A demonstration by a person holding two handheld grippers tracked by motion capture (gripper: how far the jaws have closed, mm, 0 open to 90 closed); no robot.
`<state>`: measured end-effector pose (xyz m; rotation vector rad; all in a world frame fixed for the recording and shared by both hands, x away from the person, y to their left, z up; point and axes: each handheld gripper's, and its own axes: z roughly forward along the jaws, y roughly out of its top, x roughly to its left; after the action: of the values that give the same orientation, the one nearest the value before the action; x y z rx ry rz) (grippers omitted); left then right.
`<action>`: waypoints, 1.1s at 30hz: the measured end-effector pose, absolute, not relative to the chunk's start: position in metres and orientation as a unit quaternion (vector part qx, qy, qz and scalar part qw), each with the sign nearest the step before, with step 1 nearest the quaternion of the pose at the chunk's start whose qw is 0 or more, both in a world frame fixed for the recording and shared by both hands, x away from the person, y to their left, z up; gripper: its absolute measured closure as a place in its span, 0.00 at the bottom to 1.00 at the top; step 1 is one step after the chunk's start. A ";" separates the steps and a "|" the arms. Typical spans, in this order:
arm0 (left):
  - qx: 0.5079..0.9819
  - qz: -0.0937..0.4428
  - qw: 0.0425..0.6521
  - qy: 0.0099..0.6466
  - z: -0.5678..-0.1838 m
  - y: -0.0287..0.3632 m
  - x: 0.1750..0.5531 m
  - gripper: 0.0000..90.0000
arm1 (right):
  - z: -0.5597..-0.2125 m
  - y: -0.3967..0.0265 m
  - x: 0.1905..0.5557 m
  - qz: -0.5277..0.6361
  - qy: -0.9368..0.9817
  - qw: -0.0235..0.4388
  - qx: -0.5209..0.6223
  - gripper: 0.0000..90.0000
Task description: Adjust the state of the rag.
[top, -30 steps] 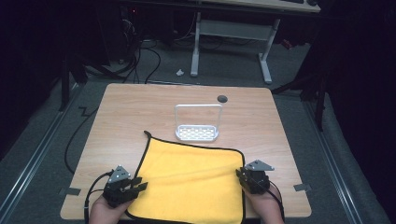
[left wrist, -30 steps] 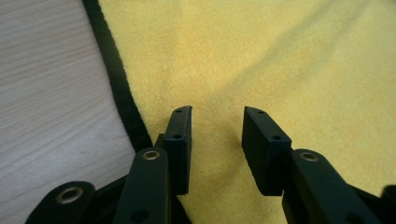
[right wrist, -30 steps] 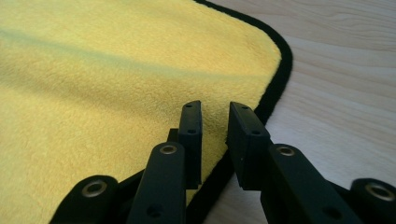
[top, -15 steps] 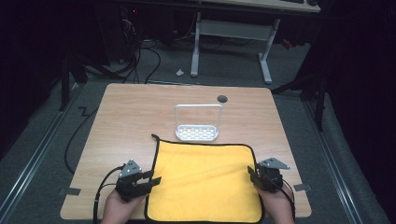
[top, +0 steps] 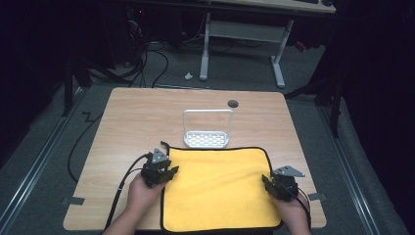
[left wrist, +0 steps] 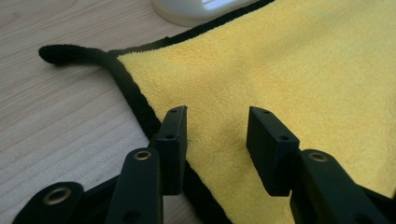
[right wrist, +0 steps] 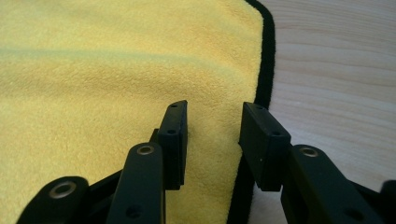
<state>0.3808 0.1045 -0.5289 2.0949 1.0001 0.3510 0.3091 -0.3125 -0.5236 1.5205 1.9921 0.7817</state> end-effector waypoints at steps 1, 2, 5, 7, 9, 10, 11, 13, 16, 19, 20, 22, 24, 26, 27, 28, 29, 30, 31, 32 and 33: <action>0.821 0.138 0.388 0.396 -0.529 0.105 0.381 0.64 | -0.523 -0.313 0.311 0.287 0.733 0.255 0.561 0.69; 0.816 0.138 0.392 0.401 -0.529 0.106 0.382 0.64 | -0.524 -0.314 0.312 0.287 0.731 0.256 0.563 0.69; 0.806 0.144 0.399 0.413 -0.526 0.111 0.388 0.59 | -0.521 -0.311 0.309 0.291 0.730 0.265 0.559 0.67; 0.801 0.144 0.401 0.421 -0.524 0.116 0.395 0.56 | -0.519 -0.308 0.304 0.302 0.730 0.271 0.551 0.65; 0.801 0.132 0.402 0.424 -0.524 0.119 0.403 0.53 | -0.517 -0.305 0.299 0.312 0.728 0.270 0.547 0.61; 0.799 0.125 0.401 0.431 -0.524 0.120 0.407 0.49 | -0.517 -0.303 0.297 0.314 0.728 0.271 0.545 0.62; 0.797 0.120 0.400 0.435 -0.524 0.120 0.410 0.47 | -0.517 -0.302 0.296 0.314 0.731 0.273 0.540 0.64; 0.794 0.126 0.405 0.436 -0.523 0.120 0.414 0.47 | -0.518 -0.298 0.295 0.311 0.737 0.276 0.533 0.65; 0.783 0.134 0.413 0.445 -0.525 0.119 0.420 0.47 | -0.518 -0.295 0.294 0.309 0.743 0.277 0.524 0.64; 0.783 0.130 0.395 0.462 -0.531 0.118 0.430 0.48 | -0.517 -0.295 0.292 0.315 0.744 0.277 0.520 0.61; 0.783 0.136 0.393 0.463 -0.531 0.117 0.431 0.48 | -0.517 -0.294 0.292 0.317 0.744 0.277 0.519 0.60; 0.784 0.133 0.389 0.466 -0.530 0.112 0.434 0.49 | -0.516 -0.293 0.290 0.319 0.745 0.279 0.516 0.60; 0.787 0.147 0.383 0.460 -0.531 0.107 0.433 0.51 | -0.515 -0.291 0.288 0.321 0.747 0.279 0.511 0.59; 0.791 0.165 0.377 0.454 -0.532 0.102 0.430 0.55 | -0.514 -0.288 0.287 0.324 0.748 0.280 0.507 0.58; 0.791 0.165 0.377 0.454 -0.532 0.102 0.430 0.58 | -0.514 -0.288 0.287 0.324 0.748 0.280 0.507 0.58; 0.795 0.183 0.370 0.444 -0.533 0.098 0.427 0.60 | -0.512 -0.285 0.287 0.327 0.750 0.282 0.501 0.57; 0.797 0.177 0.375 0.440 -0.533 0.098 0.427 0.66 | -0.512 -0.283 0.286 0.328 0.751 0.283 0.498 0.57; 0.797 0.177 0.376 0.438 -0.533 0.098 0.426 0.72 | -0.511 -0.281 0.286 0.330 0.753 0.283 0.494 0.56; 0.798 0.175 0.380 0.434 -0.533 0.097 0.426 0.74 | -0.511 -0.279 0.285 0.331 0.755 0.283 0.490 0.56; 0.800 0.171 0.385 0.428 -0.534 0.098 0.425 0.80 | -0.510 -0.276 0.285 0.333 0.756 0.284 0.487 0.55; 0.801 0.168 0.388 0.424 -0.534 0.098 0.424 0.86 | -0.509 -0.273 0.284 0.336 0.758 0.281 0.483 0.54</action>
<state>0.4240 0.0976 -0.5341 2.0379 1.0787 0.4286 0.2840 -0.2732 -0.5093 1.2937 2.0315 0.9003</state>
